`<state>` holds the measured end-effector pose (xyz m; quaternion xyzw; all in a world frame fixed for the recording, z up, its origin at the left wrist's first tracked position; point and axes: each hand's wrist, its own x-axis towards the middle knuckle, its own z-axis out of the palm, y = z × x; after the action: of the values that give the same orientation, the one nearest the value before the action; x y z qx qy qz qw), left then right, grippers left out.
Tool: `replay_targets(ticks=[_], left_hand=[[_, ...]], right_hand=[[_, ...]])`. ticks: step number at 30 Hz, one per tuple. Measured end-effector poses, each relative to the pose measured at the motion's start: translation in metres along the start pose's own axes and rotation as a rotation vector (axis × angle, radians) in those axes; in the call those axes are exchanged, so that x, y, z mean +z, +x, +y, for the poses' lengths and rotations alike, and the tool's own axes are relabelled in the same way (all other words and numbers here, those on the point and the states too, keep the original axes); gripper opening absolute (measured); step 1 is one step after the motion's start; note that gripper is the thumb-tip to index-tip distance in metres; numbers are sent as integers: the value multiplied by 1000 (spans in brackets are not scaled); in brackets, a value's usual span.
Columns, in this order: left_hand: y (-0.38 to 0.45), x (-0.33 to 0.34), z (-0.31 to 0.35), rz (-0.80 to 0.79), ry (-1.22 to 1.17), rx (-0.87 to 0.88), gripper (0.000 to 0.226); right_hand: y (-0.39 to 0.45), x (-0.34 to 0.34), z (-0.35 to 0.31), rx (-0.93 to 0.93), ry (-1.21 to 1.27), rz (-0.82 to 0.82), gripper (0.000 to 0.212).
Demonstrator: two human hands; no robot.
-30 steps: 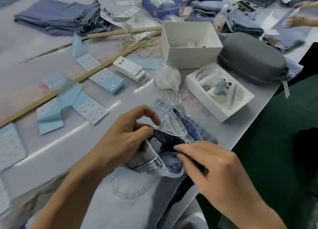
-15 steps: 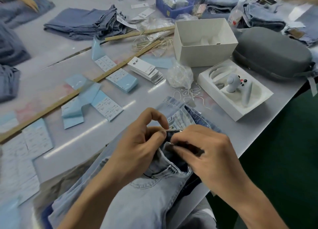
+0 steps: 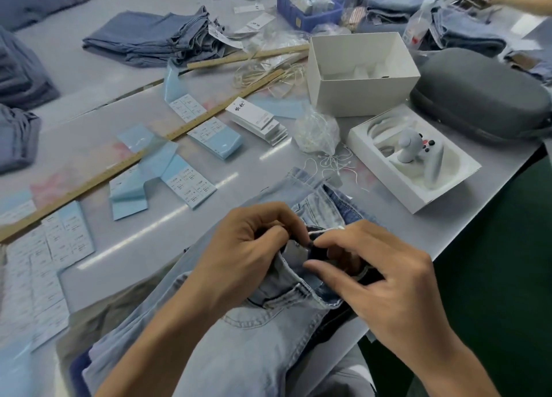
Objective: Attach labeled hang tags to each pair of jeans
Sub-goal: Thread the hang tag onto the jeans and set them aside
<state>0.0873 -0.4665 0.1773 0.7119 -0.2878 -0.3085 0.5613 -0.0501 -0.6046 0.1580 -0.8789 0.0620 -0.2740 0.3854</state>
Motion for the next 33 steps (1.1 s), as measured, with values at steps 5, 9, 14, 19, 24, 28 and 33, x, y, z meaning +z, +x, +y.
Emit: replay_targets(ticks=[5,9,14,19,24,28,33], left_hand=[[-3,-1,-5,-24,-98,-63,24],[-4,-4,-3,-56,-97,-38,17],[-2,-9,0,-72,7,-18,26],[0,-17,1,-117,82,-73,20],[-5,-21,0,-212,56,-143,22],[-10,-22,-8,-259,-70,-145,33],[-12,-15,-20,-73,-267,-106,42]], right_hand=[[-1,5,4,-11,-24,-26,21],[1,10,5,-29,-8,-25,7],[-3,8,6,-45,-6,-34,7],[-8,6,9,-99,-27,-23,7],[-10,6,10,-141,-68,-22,9],[-9,8,10,-161,-94,-47,8],[-8,8,9,-184,-149,-99,9]])
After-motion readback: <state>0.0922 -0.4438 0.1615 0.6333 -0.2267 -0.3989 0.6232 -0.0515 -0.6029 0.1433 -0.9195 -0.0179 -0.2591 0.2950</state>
